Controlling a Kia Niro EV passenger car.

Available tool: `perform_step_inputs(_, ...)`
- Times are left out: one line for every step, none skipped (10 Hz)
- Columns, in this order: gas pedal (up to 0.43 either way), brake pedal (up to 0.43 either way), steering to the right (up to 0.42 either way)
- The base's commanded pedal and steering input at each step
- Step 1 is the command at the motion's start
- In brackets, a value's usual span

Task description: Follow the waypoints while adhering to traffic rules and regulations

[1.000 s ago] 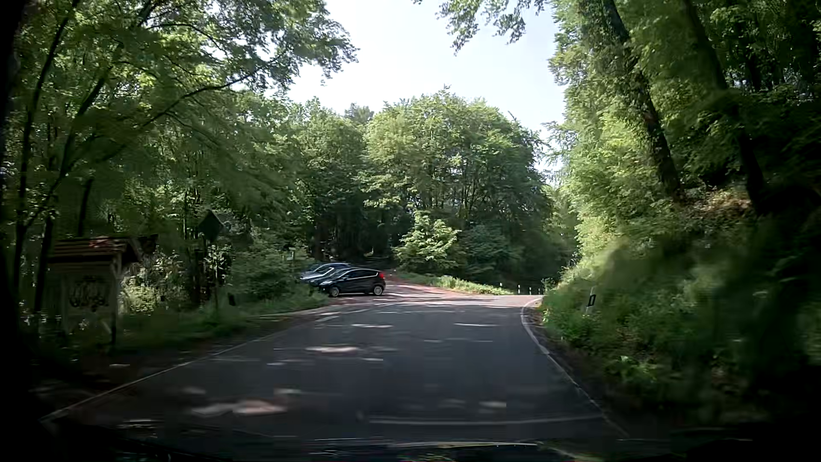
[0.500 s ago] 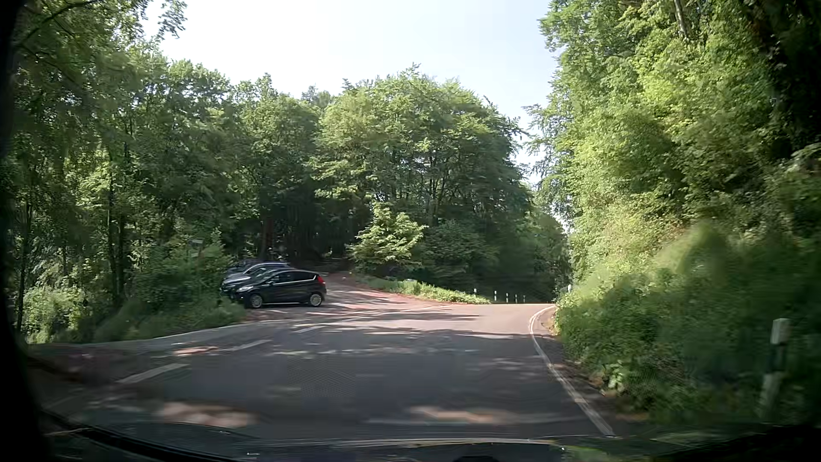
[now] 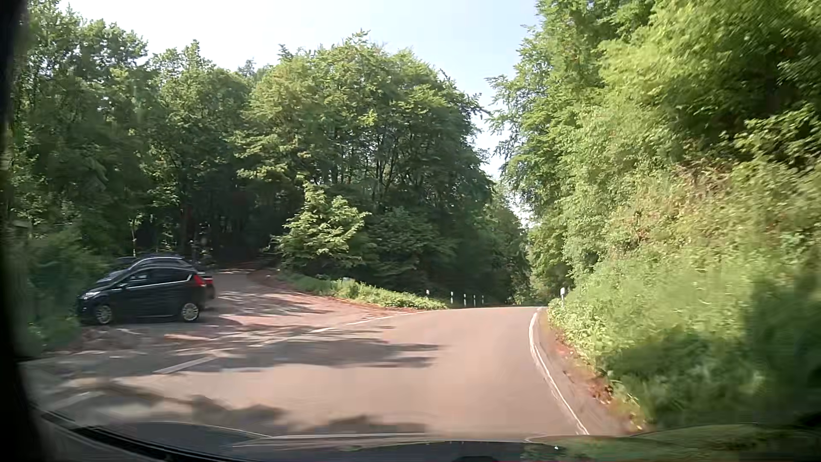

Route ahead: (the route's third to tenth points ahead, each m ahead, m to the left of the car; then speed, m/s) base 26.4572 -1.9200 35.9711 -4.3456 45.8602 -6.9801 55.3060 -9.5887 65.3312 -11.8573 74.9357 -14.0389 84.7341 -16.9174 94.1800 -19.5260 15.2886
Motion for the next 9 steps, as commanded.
perform_step_inputs(0.228,0.0,0.063)
perform_step_inputs(0.228,0.0,0.059)
perform_step_inputs(0.24,0.0,0.056)
perform_step_inputs(0.24,0.0,0.055)
perform_step_inputs(0.24,0.0,0.053)
perform_step_inputs(0.24,0.0,0.051)
perform_step_inputs(0.24,0.0,0.045)
perform_step_inputs(0.24,0.0,0.04)
perform_step_inputs(0.24,0.0,0.032)
